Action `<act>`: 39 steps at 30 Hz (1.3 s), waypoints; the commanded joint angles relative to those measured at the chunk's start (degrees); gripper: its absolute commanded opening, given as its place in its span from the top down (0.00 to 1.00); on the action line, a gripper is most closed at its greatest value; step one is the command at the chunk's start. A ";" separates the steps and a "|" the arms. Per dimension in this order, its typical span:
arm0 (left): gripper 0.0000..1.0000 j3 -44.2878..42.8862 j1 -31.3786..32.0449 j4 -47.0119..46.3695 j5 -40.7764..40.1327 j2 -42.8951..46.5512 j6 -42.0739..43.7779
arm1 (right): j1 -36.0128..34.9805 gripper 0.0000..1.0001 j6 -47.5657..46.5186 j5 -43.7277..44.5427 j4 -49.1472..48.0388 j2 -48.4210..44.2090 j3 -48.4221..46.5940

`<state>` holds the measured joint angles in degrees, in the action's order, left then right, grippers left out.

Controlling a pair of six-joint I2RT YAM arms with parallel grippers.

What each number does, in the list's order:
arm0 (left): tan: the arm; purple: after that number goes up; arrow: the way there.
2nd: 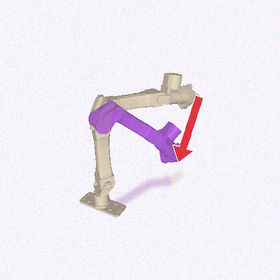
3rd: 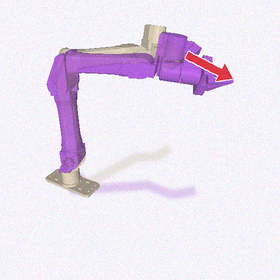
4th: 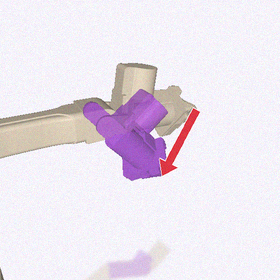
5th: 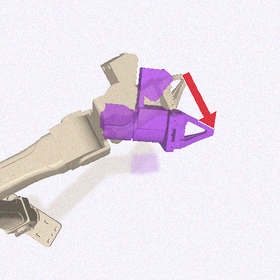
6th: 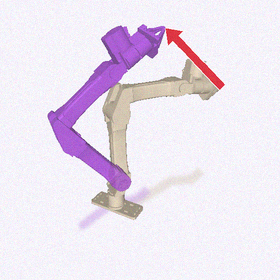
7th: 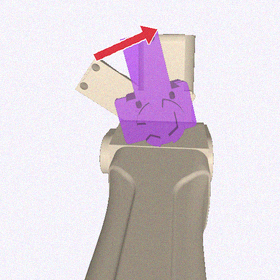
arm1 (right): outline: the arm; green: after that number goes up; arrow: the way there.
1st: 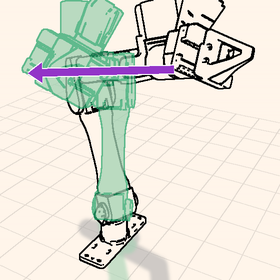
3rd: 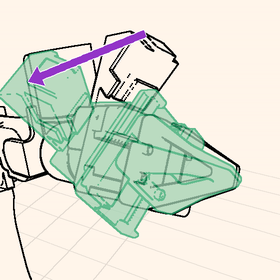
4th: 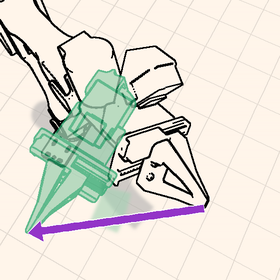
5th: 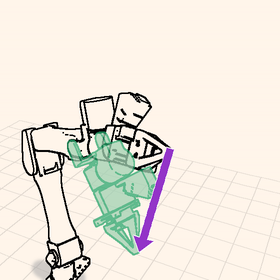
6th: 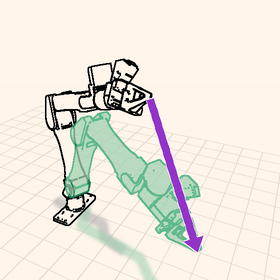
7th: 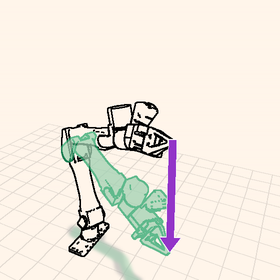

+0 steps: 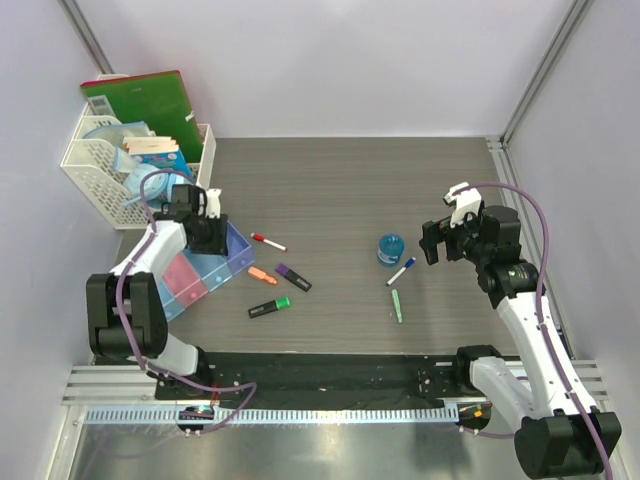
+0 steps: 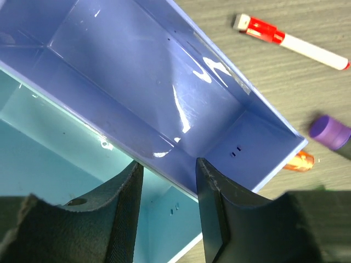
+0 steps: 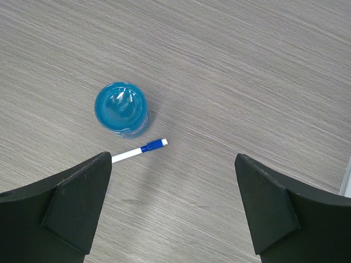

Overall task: Sort the stationery into containers
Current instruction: Move the storage box to the center of the board, then pick up the pen from the center of the board.

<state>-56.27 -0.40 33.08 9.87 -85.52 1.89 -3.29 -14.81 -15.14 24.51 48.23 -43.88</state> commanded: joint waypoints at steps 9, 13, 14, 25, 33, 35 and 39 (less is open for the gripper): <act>0.59 -6.30 2.16 -6.01 -3.01 -4.13 -4.17 | -1.10 0.00 -3.29 -9.03 0.80 5.81 -6.21; 0.59 -8.41 2.16 -5.92 -4.32 -5.45 -5.66 | -6.19 0.00 -6.54 -10.79 1.42 10.29 -10.34; 0.60 -8.76 2.25 -5.92 -4.85 -5.71 -6.02 | -8.12 0.00 -8.03 -10.36 1.42 11.44 -11.05; 0.62 -14.13 4.09 -6.45 -11.45 -11.42 -9.45 | -24.56 0.00 -9.36 -4.38 -2.53 39.11 -26.76; 0.63 -15.97 5.15 -6.98 -13.20 -14.24 -9.80 | -29.40 0.02 -8.57 -0.60 -5.09 60.28 -40.83; 0.63 -15.98 5.24 -7.15 -13.38 -14.33 -9.80 | -31.15 0.04 -8.31 -0.33 -5.09 63.03 -45.05; 0.63 -15.98 5.24 -7.33 -13.91 -14.68 -9.71 | -33.97 0.04 -8.13 -0.86 -5.09 68.83 -51.38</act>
<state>-70.11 4.38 28.75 -3.33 -100.14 -7.25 -34.22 -23.62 -16.10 21.69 115.33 -88.79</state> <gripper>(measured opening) 0.372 0.965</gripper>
